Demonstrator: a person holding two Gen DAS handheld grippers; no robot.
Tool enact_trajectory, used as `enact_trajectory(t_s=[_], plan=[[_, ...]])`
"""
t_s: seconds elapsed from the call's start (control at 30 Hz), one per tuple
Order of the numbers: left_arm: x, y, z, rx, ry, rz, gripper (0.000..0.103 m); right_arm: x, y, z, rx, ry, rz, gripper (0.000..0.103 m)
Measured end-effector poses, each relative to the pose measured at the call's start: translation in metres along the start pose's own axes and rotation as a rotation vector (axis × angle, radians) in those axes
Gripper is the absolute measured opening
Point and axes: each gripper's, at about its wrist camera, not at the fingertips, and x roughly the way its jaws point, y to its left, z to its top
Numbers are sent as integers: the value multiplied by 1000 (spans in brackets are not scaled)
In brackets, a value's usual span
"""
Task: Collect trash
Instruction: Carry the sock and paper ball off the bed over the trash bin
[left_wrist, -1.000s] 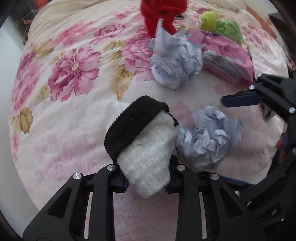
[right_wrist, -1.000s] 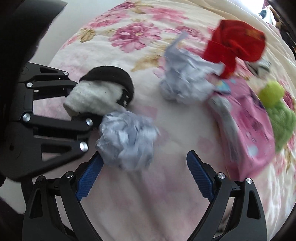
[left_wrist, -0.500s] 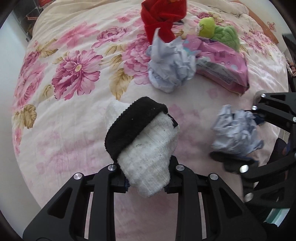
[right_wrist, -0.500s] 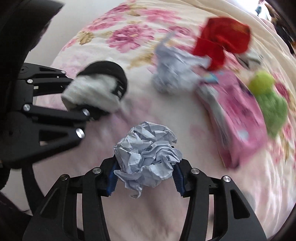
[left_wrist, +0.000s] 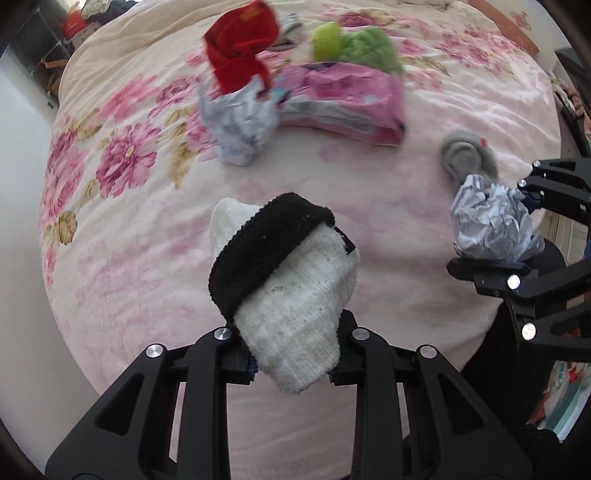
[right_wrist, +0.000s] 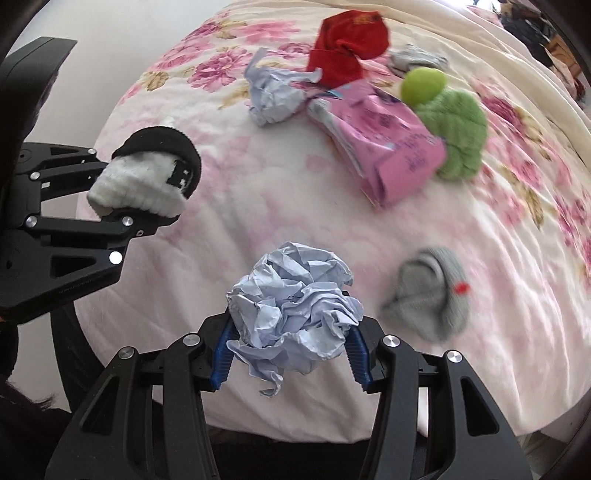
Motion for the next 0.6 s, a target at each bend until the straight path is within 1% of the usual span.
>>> enact_trajectory(t_s=[0.07, 0.17, 0.33, 0.47, 0.6], plan=[[-5, -15, 1, 20, 1, 1, 27, -11, -10, -13, 14, -10, -8, 48], [-10, -37, 2, 49, 2, 8, 27, -19, -20, -23, 33, -22, -10, 48], [-19, -76, 5, 96, 7, -4, 27, -35, -45, -46, 88, -50, -23, 48], [-24, -95, 5, 117, 7, -16, 27, -46, -62, -63, 121, -61, -43, 48], [-24, -121, 12, 149, 12, -22, 27, -58, -78, -81, 155, -77, -61, 48]])
